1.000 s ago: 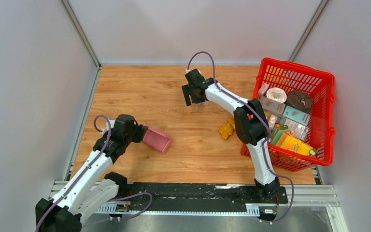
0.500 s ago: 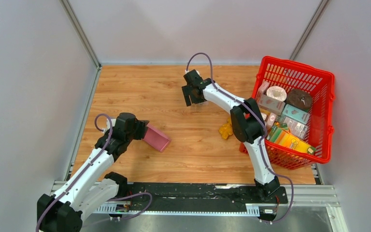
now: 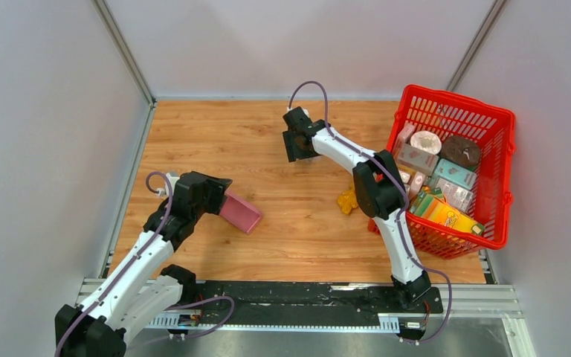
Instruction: Fold the paper box
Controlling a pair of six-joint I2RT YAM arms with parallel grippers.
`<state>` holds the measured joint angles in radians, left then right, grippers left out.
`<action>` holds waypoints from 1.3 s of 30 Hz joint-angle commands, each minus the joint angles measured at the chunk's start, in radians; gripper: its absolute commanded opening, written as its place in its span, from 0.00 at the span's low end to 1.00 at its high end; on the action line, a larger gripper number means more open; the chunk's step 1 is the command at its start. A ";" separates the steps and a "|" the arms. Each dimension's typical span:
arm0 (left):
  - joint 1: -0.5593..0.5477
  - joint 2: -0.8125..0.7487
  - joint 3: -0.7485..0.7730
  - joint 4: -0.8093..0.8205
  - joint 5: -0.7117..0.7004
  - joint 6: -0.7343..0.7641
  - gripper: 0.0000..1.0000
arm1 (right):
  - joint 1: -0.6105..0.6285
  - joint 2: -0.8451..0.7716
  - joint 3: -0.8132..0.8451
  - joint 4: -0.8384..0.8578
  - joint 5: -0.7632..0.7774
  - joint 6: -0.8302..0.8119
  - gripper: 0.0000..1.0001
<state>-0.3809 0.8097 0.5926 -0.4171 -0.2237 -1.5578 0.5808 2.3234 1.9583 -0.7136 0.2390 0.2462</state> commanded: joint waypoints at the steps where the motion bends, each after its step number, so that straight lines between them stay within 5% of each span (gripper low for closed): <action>1: 0.005 -0.035 0.032 0.052 0.043 0.157 0.62 | -0.052 0.091 0.047 0.006 -0.009 0.027 0.65; 15: 0.005 -0.234 0.038 0.006 0.035 0.556 0.63 | -0.052 0.126 0.062 -0.007 0.069 0.008 0.69; 25: 0.005 -0.379 0.121 -0.163 -0.054 0.743 0.58 | -0.026 0.102 0.045 0.016 0.091 -0.019 0.28; 39: 0.005 -0.420 0.187 -0.244 -0.121 0.886 0.56 | 0.166 -0.326 -0.300 0.059 0.140 0.004 0.14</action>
<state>-0.3801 0.4107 0.7238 -0.6361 -0.3130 -0.7422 0.6613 2.1883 1.7287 -0.6716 0.3332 0.2474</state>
